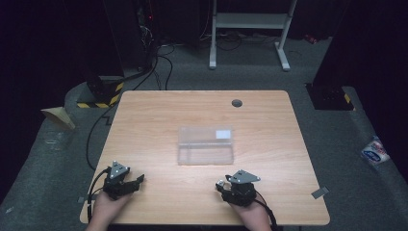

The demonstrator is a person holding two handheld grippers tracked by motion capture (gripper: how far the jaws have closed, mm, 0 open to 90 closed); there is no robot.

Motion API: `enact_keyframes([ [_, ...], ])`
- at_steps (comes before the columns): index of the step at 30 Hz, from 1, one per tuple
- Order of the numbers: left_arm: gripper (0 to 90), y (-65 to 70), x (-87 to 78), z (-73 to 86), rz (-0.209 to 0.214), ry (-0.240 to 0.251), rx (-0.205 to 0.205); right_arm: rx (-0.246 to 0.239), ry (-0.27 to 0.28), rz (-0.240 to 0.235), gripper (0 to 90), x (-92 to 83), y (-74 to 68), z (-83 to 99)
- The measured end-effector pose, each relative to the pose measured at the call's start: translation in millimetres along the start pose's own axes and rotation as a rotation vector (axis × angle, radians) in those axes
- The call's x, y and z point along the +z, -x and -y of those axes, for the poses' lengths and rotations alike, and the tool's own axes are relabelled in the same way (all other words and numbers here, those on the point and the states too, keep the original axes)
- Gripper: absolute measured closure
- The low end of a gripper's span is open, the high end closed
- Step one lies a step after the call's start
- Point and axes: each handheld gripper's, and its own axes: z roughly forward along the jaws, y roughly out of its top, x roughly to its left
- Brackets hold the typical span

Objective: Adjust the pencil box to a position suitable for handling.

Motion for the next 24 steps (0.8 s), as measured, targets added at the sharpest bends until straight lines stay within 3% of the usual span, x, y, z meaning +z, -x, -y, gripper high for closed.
enact_keyframes([
  [12, 30.0, 0.5, 0.1, 0.0, 0.004, -0.001, -0.001, -0.036, -0.045, 0.017, 56.4, 8.4, -6.1, -0.1],
  [24, 29.9, 0.4, -0.2, 0.2, 0.004, -0.004, 0.003, -0.009, 0.010, 0.028, 57.2, 8.6, -1.8, -8.1],
])
